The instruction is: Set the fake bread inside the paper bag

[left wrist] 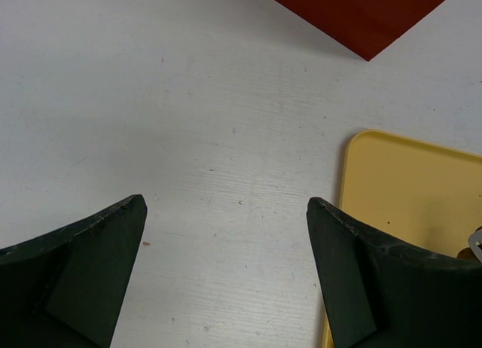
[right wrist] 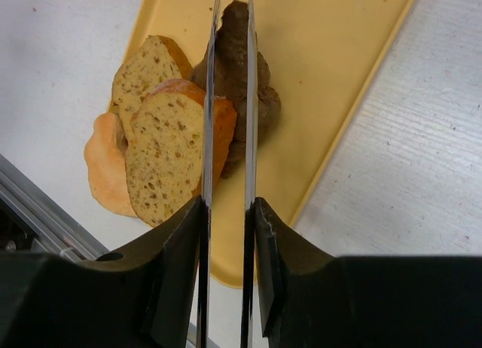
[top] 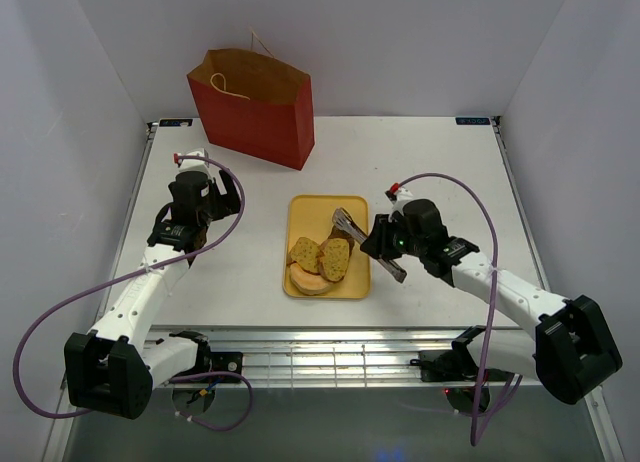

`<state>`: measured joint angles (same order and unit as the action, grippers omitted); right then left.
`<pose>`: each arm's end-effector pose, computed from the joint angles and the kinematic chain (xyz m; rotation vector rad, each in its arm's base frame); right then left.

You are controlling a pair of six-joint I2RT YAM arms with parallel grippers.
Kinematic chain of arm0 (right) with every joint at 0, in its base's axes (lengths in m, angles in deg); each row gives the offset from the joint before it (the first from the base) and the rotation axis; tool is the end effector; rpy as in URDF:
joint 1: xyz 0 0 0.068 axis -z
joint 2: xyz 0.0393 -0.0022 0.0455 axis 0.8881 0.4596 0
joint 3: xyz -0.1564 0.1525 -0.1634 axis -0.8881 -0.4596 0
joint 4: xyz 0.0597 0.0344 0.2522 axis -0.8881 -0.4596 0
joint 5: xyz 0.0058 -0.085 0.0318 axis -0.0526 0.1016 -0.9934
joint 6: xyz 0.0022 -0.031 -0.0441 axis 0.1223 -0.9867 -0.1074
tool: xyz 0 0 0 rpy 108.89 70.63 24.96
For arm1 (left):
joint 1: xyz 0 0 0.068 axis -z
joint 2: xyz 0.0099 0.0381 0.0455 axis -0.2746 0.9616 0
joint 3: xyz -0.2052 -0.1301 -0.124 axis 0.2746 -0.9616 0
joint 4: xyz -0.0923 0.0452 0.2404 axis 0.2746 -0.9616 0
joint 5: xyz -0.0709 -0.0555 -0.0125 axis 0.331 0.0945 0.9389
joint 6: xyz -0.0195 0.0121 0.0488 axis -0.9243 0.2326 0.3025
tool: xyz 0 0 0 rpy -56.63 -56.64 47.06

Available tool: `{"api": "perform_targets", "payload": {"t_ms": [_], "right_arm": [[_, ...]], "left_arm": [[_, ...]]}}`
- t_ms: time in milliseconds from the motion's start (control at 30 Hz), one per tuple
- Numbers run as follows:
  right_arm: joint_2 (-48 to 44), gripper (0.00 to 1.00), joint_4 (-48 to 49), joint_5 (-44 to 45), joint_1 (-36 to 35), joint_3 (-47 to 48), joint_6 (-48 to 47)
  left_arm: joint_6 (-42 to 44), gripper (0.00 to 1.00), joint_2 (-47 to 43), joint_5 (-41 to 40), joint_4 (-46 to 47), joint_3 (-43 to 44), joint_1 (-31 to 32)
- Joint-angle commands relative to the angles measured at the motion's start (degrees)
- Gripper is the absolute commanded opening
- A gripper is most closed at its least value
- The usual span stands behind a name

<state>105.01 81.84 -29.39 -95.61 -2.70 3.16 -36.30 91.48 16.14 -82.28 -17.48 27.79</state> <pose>0.2060 0.1404 0.2238 -0.2751 2.2069 0.7381 0.2434 -0.0432 0.2871 -0.2300 2.0926 -0.0776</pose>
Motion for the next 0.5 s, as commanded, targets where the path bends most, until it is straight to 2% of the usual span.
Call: {"api": "perform_targets", "payload": {"t_ms": [0, 233, 467], "right_arm": [[-2.42, 0.18, 1.76, -0.63, 0.28, 4.52, -0.19], [-4.36, 0.08, -2.90, 1.83, 0.36, 11.29, -2.47], [-3.75, 0.08, -4.04, 2.97, 0.36, 15.59, -3.97]], "left_arm": [[0.20, 0.98, -0.62, 0.60, 0.36, 0.51, 0.36], [0.20, 0.98, -0.88, 0.61, 0.36, 0.60, 0.53], [0.21, 0.98, -1.06, 0.43, 0.37, 0.51, 0.54]]}}
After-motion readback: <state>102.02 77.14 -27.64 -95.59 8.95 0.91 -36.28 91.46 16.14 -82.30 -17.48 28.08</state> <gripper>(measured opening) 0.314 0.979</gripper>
